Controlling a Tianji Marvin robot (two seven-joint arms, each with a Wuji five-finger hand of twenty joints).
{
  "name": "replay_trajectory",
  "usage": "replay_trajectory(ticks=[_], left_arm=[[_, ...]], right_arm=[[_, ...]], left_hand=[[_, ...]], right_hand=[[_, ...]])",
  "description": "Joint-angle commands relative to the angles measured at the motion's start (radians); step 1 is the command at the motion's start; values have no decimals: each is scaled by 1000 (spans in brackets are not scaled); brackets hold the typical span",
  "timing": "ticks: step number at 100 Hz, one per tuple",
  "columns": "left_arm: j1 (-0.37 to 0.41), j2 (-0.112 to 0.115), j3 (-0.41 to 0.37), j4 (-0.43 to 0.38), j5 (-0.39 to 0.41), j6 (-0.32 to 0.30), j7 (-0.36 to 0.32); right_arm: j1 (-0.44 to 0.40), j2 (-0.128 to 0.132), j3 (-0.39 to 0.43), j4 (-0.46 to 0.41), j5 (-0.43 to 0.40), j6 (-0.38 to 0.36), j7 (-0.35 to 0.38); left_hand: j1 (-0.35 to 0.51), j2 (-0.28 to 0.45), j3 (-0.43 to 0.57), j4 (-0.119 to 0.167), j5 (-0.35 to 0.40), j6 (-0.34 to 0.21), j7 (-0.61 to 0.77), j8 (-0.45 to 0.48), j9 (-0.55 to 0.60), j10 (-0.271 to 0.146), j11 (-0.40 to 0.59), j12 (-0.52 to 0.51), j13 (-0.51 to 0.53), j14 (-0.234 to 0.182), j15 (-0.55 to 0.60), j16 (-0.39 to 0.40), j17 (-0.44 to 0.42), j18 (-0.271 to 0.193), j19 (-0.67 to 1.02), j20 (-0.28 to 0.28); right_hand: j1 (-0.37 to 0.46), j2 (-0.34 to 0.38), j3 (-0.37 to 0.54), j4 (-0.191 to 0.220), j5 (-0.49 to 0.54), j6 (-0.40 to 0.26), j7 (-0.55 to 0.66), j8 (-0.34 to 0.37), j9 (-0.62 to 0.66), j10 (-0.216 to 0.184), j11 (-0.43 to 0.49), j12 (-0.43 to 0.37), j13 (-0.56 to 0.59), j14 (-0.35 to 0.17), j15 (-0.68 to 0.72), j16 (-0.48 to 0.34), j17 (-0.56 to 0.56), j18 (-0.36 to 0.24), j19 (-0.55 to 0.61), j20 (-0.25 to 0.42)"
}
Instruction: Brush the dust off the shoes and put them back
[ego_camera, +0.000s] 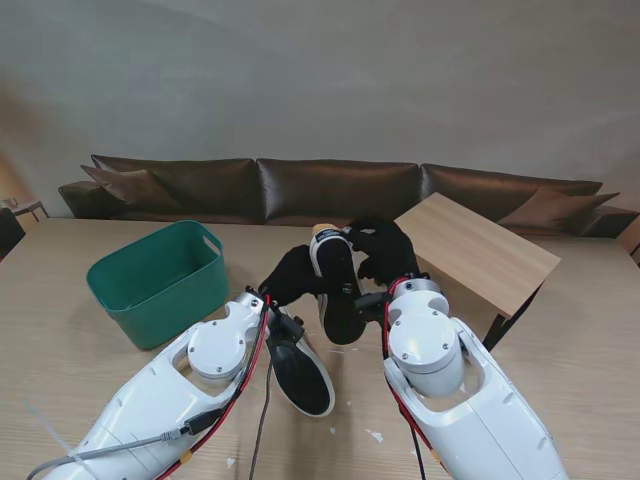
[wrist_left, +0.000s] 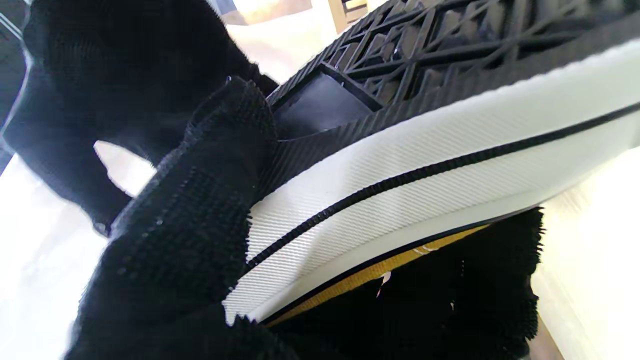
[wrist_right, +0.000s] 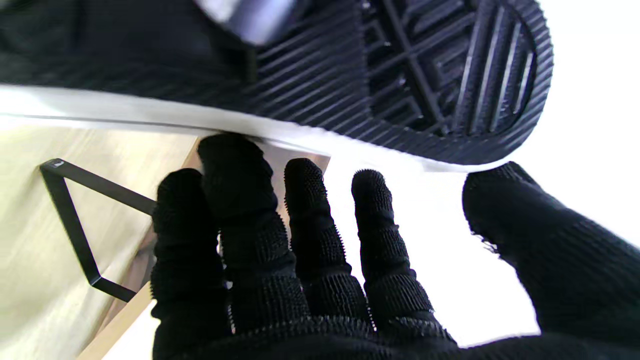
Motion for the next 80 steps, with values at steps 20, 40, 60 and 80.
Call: replay_trajectory(ticks=[20,40,60,80], left_arm=[[9,-3,-55,-69,-36,37,-39],[19,6,-94,-99,-72,77,-71],[18,4,-113,-109,-102,97,-70],[5,-2,-111,-108,-142,109,-76]], right_arm=[[-15,7,25,44,-68,-7,17],[-82,48,89,64,-52,-114,119],[-132,95,134,87,-48,-220,269],[-142,118,123,110,-48,-275,355]], left_hand=[[173,174,209,35,43,-124,120,26,45,-61,54,45,92,-110,137,48,35,-84,56,-22],[175,180,206,36,38,-123,122,30,43,-61,55,49,91,-110,136,49,32,-84,56,-26],[178,184,201,37,37,-119,122,33,39,-57,57,55,89,-108,138,53,27,-81,54,-30],[181,189,195,38,32,-117,122,39,33,-51,57,61,88,-108,138,56,25,-78,54,-31]], right_hand=[[-77,62,-113,42,-222,22,17,-95,-215,-12,-16,-53,-241,10,-374,-192,-257,-34,-250,-137],[-105,81,-262,35,-246,27,1,-127,-281,-14,-44,-89,-322,-2,-492,-251,-322,-55,-416,-168],[-86,66,-470,52,-292,20,-72,-162,-348,-39,-93,-108,-371,-31,-575,-272,-350,-74,-561,-110],[-111,-41,-461,46,-367,-16,-128,-181,-447,-68,-115,-120,-428,-58,-635,-292,-384,-105,-679,-26]])
